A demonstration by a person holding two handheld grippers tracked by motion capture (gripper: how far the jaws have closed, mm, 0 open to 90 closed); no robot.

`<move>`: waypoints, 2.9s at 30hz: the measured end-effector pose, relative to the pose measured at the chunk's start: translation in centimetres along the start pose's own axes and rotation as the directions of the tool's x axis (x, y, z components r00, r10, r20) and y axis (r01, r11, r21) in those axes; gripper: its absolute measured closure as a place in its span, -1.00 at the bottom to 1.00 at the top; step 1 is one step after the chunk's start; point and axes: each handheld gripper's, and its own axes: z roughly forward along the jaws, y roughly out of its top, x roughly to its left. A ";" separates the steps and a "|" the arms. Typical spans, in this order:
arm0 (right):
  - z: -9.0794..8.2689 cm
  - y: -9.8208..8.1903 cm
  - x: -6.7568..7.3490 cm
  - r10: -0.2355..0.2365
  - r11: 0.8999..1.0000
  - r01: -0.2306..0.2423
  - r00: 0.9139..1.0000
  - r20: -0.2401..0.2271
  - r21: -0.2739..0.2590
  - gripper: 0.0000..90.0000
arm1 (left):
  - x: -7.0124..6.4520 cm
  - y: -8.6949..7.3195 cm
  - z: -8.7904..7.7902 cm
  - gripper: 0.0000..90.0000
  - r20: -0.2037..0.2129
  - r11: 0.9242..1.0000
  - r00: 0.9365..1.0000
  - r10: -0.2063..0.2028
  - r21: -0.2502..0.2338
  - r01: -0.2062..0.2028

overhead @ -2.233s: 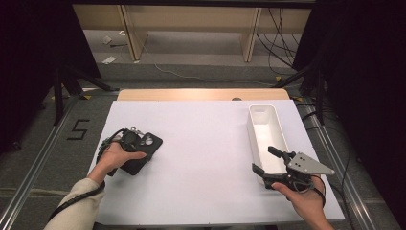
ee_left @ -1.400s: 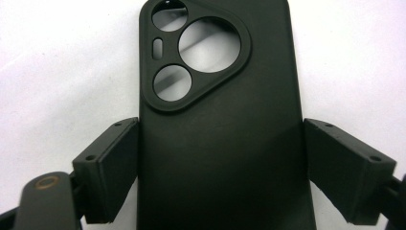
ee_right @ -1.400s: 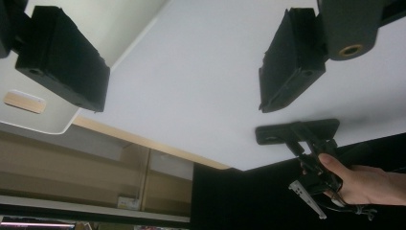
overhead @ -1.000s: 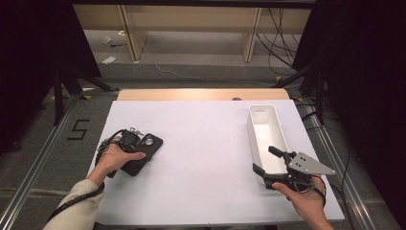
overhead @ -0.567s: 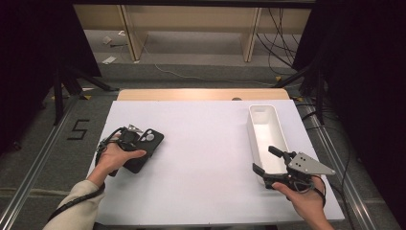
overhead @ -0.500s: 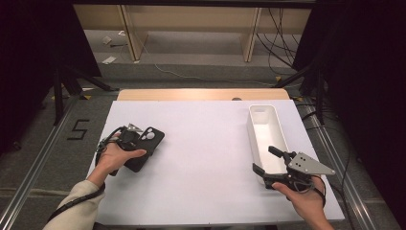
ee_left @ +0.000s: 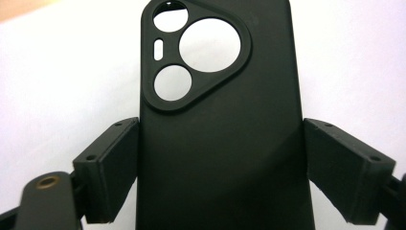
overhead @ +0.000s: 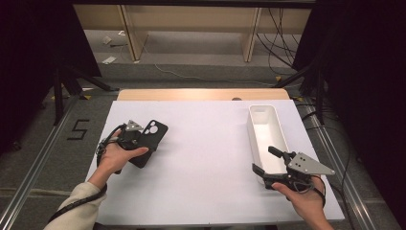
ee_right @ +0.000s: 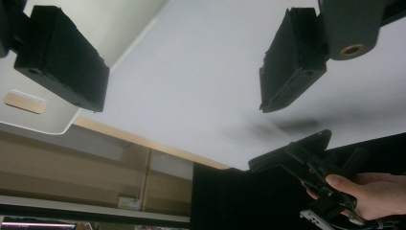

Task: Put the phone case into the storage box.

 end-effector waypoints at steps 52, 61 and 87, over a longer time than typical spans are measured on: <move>2.1 0.9 0.4 0.022 1.000 -0.022 1.000 0.015 0.000 -0.84 | -4.9 1.7 -1.4 -0.66 0.073 0.986 0.994 0.076 -0.153 -0.064; 3.2 1.4 0.7 0.016 1.000 -0.017 1.000 0.011 0.008 -0.96 | -6.2 1.8 -1.6 -0.66 0.088 0.983 0.992 0.087 -0.168 -0.071; 7.6 3.3 2.2 0.040 0.999 -0.040 0.998 -0.044 -0.004 -0.98 | -9.6 2.2 -1.5 -0.66 0.146 0.977 0.980 0.137 -0.180 -0.110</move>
